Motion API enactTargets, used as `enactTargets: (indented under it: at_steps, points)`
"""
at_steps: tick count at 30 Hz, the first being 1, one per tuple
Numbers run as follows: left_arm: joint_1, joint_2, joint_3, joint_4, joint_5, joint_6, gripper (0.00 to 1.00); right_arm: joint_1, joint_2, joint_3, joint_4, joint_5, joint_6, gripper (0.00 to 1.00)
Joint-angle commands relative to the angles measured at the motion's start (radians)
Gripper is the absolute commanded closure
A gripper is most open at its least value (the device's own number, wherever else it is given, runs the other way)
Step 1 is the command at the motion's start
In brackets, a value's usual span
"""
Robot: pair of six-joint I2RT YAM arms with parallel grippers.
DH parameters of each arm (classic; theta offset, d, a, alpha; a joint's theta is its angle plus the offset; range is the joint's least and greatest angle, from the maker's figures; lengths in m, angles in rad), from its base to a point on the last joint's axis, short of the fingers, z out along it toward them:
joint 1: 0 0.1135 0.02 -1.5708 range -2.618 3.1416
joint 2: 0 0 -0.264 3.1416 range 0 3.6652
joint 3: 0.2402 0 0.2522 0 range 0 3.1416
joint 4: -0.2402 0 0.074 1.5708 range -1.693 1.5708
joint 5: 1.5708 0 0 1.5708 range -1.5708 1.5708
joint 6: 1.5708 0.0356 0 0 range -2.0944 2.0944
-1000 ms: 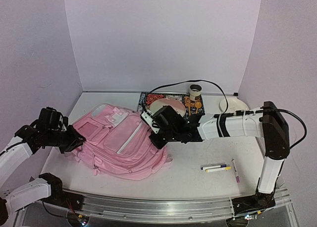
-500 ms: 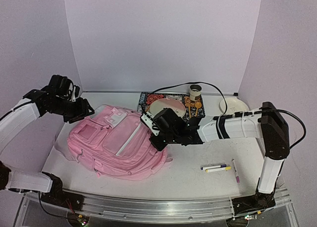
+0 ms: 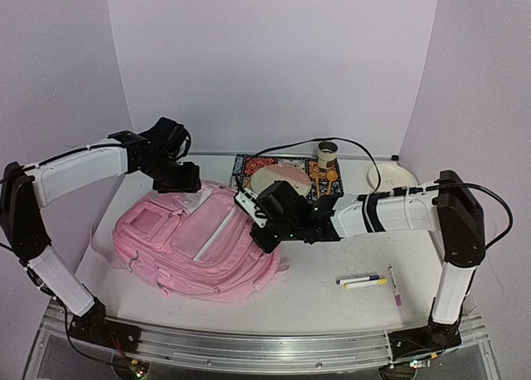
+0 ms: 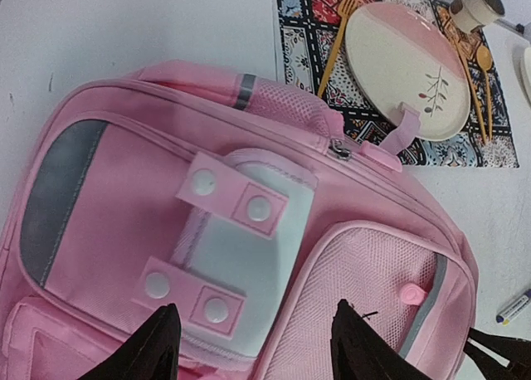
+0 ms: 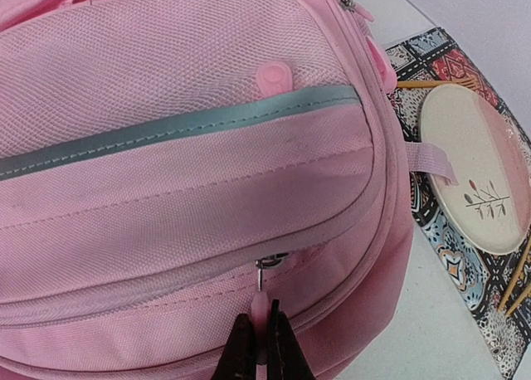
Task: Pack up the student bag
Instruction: Hold the student bag at the center of the board, then unzip the upper front pocket of the student bag.
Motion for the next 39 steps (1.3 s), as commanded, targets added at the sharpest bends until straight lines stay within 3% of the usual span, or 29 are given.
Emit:
enactTargets:
  at_steps: [1, 9, 17, 22, 31, 39]
  points:
    - [-0.042, 0.117, 0.115, 0.044, -0.04, 0.029, 0.37, 0.006, -0.029, -0.004, -0.006, -0.04, -0.023, 1.0]
    - [-0.06, 0.307, 0.216, 0.063, 0.008, 0.027, 0.37, 0.006, -0.039, -0.017, -0.006, -0.048, -0.032, 1.0]
    - [-0.057, 0.417, 0.184, 0.069, -0.093, -0.084, 0.39, 0.017, -0.087, -0.051, -0.047, -0.126, 0.026, 1.0]
    - [-0.055, 0.468, 0.184, 0.071, -0.098, -0.142, 0.41, 0.086, -0.131, -0.064, -0.1, -0.126, 0.063, 1.0]
    - [-0.054, 0.468, 0.172, 0.1, -0.063, -0.219, 0.44, 0.227, -0.105, -0.015, -0.146, -0.093, 0.187, 1.0]
    - [-0.054, 0.407, 0.05, 0.227, 0.038, -0.31, 0.49, 0.295, -0.008, 0.098, -0.147, -0.055, 0.303, 1.0]
